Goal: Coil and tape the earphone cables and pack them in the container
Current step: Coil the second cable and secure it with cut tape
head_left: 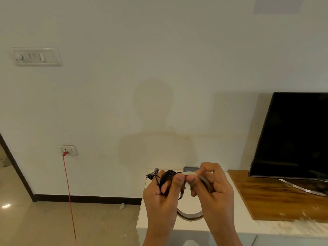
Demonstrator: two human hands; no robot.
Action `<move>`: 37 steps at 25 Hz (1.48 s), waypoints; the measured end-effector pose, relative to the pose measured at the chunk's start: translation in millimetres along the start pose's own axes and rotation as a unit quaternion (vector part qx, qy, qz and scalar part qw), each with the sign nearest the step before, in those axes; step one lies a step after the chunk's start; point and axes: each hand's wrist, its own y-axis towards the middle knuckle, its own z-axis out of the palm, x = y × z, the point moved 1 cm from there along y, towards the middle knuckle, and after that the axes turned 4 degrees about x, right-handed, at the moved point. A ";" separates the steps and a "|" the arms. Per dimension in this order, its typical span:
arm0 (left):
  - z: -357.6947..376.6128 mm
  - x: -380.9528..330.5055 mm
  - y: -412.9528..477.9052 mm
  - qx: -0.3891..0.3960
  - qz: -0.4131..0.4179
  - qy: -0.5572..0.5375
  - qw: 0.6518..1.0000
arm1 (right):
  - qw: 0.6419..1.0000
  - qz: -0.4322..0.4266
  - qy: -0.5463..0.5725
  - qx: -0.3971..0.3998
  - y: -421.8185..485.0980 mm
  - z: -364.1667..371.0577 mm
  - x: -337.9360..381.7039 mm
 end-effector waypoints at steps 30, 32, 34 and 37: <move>14.2 -1.8 2.0 -0.202 -0.089 -0.102 0.970 | 1.000 -0.017 -0.009 -0.001 -7.6 0.1 -5.3; 10.4 4.0 3.6 -0.169 -0.084 -0.081 0.979 | 1.000 -0.014 -0.015 -0.015 -10.2 1.4 -8.5; 2.9 7.2 7.7 -0.097 -0.087 -0.036 0.991 | 1.000 -0.016 -0.013 -0.020 -6.6 -3.1 -9.4; -9.0 1.4 19.7 0.022 -0.068 0.012 0.997 | 0.998 -0.029 -0.053 0.008 1.6 -12.0 -9.3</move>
